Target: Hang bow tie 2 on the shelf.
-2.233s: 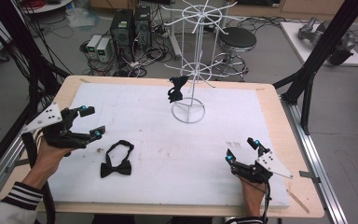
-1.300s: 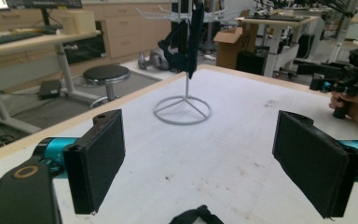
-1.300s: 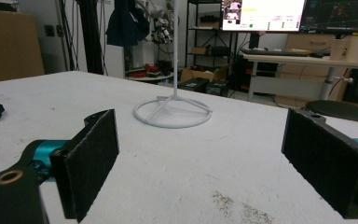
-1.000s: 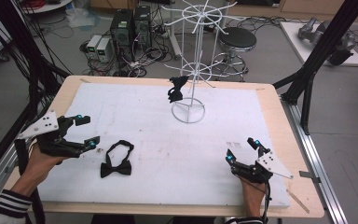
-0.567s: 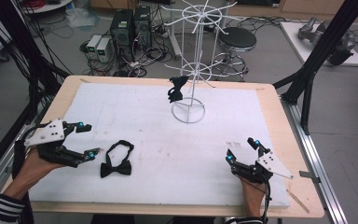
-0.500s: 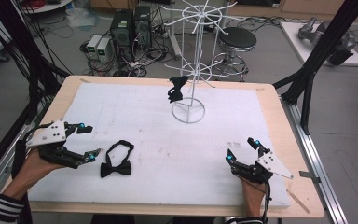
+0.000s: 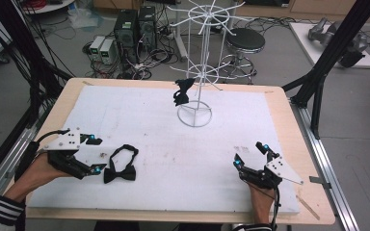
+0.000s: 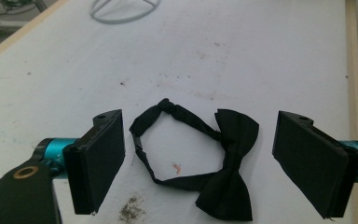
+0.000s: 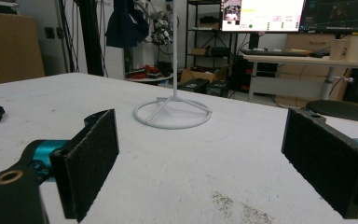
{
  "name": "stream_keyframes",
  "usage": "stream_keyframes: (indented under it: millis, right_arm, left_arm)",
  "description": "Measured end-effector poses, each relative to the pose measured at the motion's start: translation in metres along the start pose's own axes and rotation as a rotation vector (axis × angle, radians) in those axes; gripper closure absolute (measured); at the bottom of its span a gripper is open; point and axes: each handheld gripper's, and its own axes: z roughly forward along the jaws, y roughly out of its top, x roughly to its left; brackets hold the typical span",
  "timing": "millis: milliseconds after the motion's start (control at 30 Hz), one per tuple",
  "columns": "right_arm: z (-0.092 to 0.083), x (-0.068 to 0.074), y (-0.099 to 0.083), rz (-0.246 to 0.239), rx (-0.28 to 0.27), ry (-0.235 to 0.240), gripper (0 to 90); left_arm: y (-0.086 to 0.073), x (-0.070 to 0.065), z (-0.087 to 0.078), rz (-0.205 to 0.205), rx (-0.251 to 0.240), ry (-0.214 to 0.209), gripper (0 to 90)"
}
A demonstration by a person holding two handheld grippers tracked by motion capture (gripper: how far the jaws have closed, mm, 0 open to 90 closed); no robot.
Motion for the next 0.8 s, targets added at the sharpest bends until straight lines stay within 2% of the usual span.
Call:
stream_keyframes:
  millis: [133, 200, 733, 800]
  right_arm:
    - [0.000, 0.000, 0.000, 0.001, -0.002, 0.001, 10.4]
    - [0.000, 0.000, 0.000, 0.002, -0.002, 0.002, 10.4]
    - [0.000, 0.000, 0.000, 0.002, -0.003, 0.001, 10.4]
    - [0.000, 0.000, 0.000, 0.004, -0.003, 0.000, 10.4]
  left_arm:
    - [0.000, 0.002, 0.006, 0.021, 0.060, -0.045, 17.5]
    - [-0.002, 0.002, 0.009, 0.019, 0.083, -0.070, 18.4]
    - [-0.015, 0.000, 0.034, 0.082, 0.303, -0.163, 30.6]
    - [-0.016, 0.000, 0.036, 0.081, 0.312, -0.170, 31.6]
